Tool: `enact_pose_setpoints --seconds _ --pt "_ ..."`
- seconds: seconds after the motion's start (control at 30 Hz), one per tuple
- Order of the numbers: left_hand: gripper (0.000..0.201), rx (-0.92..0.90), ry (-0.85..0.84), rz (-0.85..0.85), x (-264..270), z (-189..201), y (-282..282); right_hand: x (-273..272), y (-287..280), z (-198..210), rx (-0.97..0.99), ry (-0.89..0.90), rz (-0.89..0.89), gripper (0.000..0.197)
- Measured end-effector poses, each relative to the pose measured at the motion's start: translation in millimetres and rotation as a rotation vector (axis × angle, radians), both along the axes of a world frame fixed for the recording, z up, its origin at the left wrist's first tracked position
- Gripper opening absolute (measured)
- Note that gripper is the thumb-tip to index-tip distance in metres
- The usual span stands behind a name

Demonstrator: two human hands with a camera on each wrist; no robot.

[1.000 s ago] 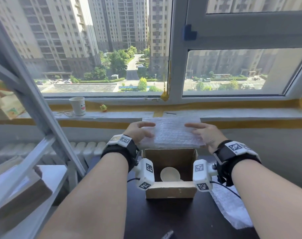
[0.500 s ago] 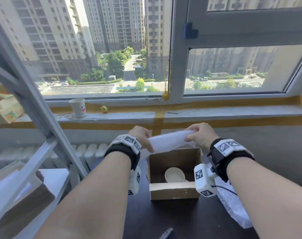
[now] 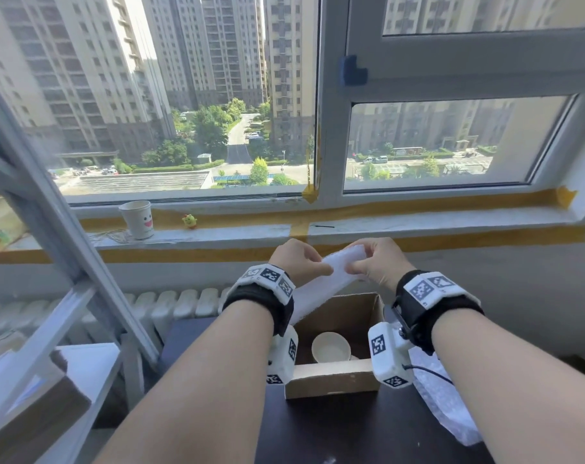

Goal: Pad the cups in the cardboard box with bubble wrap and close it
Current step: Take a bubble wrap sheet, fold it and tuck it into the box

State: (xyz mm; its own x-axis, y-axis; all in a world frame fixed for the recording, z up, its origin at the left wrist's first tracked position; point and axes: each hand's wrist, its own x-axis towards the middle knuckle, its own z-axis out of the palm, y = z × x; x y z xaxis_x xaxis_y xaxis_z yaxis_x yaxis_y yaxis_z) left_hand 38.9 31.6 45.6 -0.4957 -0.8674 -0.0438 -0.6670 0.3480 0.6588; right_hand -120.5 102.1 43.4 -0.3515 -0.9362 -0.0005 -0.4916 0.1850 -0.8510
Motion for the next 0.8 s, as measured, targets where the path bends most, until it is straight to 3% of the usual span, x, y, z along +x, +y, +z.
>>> enact_pose_setpoints --seconds 0.17,0.3,0.5,0.57,0.63,0.8 --pt "0.035 -0.003 0.017 0.128 -13 5 2 11 -3 9 -0.143 0.386 -0.139 0.031" --pt "0.050 0.086 0.091 0.242 -20 16 4 21 1 15 -0.260 0.605 -0.054 0.021" --pt "0.016 0.411 0.443 0.402 -10 11 -5 25 2 25 -0.342 0.450 0.087 0.019" --pt "0.029 0.575 0.585 0.394 -9 12 -2 23 0 23 -0.322 0.457 0.092 0.016" --pt "0.029 0.679 0.652 0.318 -7 15 1 21 0 19 -0.300 0.481 0.105 0.015" --pt "0.044 0.673 0.561 0.220 2 10 6 22 5 16 -0.239 0.366 0.052 0.019"
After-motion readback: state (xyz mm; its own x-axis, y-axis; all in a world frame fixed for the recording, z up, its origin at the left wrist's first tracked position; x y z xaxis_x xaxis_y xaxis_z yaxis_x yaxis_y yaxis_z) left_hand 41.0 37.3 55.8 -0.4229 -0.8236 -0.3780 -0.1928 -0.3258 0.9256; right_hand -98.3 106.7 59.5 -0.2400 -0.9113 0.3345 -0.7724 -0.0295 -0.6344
